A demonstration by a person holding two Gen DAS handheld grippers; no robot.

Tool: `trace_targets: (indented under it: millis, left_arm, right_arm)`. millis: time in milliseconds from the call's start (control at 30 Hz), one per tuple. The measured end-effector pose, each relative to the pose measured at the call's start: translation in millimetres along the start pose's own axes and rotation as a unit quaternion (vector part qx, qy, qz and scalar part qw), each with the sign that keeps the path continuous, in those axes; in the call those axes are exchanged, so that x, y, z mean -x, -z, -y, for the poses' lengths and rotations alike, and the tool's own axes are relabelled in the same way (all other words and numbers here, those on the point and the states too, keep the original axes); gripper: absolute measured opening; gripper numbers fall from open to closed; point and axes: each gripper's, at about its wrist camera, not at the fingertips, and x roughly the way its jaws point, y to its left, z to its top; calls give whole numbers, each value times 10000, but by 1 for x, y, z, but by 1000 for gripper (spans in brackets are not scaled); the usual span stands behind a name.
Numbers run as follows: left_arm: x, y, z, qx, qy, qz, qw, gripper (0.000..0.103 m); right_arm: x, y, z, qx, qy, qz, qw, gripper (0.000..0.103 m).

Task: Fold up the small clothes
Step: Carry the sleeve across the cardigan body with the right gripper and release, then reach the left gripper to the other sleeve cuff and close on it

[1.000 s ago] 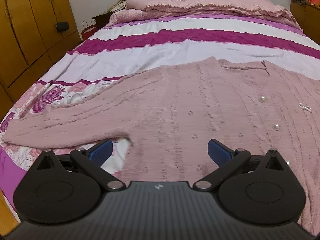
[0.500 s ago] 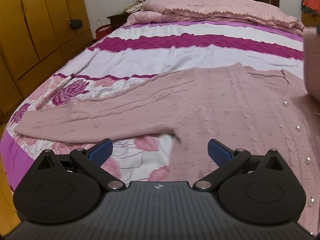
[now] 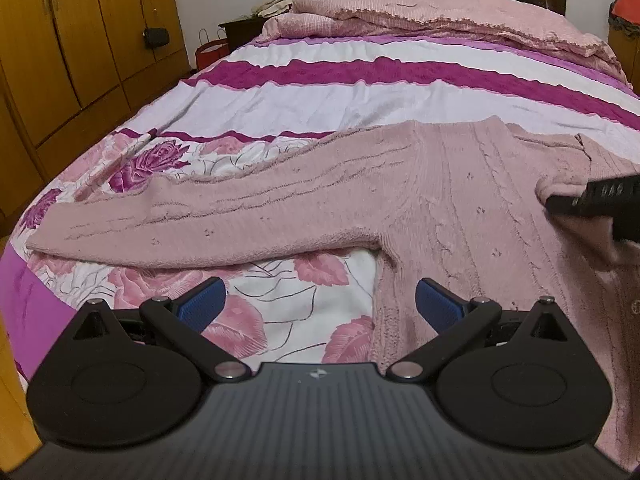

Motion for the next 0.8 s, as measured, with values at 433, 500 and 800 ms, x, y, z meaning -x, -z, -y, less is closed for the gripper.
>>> trace_targets:
  millis: [433, 500, 800]
  left_arm:
    - [7, -19, 21, -73, 221, 227, 9995, 103]
    - [10, -24, 31, -187, 313, 294, 9989, 103]
    - [18, -41, 93, -651, 909, 407, 9929, 103]
  right_arm:
    - [58, 16, 6, -273, -404, -19, 9988, 84]
    - [71, 14, 12, -283, -395, -27, 9988, 84]
    - [114, -3, 42, 210, 627, 558, 9962, 84]
